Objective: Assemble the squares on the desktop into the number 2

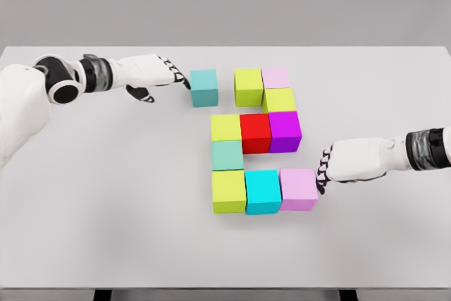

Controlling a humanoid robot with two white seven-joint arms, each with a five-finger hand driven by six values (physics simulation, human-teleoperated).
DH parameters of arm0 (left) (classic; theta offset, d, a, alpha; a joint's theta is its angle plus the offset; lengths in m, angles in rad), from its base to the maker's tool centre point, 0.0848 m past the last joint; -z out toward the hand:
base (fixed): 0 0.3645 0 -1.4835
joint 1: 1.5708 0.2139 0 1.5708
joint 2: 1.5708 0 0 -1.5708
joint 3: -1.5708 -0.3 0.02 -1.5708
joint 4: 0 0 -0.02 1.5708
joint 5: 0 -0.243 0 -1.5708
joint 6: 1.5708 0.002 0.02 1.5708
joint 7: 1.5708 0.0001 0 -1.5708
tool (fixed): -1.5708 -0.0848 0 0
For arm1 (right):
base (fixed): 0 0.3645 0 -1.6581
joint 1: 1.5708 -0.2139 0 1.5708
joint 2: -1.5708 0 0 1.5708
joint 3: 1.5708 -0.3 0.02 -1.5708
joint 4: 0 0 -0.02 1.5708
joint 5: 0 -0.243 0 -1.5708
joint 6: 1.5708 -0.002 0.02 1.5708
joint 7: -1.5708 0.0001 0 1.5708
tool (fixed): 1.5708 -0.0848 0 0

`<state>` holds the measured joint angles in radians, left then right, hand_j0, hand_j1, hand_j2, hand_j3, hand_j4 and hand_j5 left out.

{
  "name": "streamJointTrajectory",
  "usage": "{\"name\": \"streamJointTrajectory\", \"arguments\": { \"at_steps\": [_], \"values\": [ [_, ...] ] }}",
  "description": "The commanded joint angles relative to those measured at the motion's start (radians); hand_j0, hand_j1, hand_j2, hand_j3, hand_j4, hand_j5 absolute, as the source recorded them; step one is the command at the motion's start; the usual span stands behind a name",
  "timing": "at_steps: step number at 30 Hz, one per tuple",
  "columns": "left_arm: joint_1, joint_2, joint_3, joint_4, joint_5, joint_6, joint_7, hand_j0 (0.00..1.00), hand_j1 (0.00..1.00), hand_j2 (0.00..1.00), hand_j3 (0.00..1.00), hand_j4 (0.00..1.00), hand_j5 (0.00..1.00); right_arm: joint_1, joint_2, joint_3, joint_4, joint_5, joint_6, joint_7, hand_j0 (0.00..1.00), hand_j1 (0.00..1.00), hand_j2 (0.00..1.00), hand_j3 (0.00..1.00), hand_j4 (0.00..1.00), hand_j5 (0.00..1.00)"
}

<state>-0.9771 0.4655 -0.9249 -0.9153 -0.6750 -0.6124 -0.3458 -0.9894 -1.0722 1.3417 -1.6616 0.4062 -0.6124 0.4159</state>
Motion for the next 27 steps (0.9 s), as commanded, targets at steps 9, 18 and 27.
{"name": "streamJointTrajectory", "arguments": {
  "at_steps": [9, 18, 27],
  "values": [
    [0.000, -0.010, 0.001, 0.000, 0.005, 0.002, -0.001, 0.83, 0.83, 0.83, 0.83, 0.83, 0.83, -0.002, 0.001, -0.003, 0.002, -0.004, 0.002, 0.000, 0.59, 0.59, 0.59, 0.59, 0.59, 0.59],
    [-0.014, -0.010, 0.001, 0.033, 0.002, 0.002, 0.001, 0.84, 0.84, 0.84, 0.84, 0.84, 0.84, 0.000, 0.006, -0.003, 0.000, -0.004, 0.002, 0.001, 0.59, 0.59, 0.59, 0.59, 0.59, 0.59],
    [-0.015, -0.041, 0.001, 0.033, -0.001, 0.002, -0.001, 0.84, 0.84, 0.84, 0.84, 0.84, 0.84, -0.002, -0.109, -0.168, 0.000, -0.024, 0.002, 0.000, 0.70, 0.70, 0.70, 0.70, 0.70, 0.70]
  ]
}}
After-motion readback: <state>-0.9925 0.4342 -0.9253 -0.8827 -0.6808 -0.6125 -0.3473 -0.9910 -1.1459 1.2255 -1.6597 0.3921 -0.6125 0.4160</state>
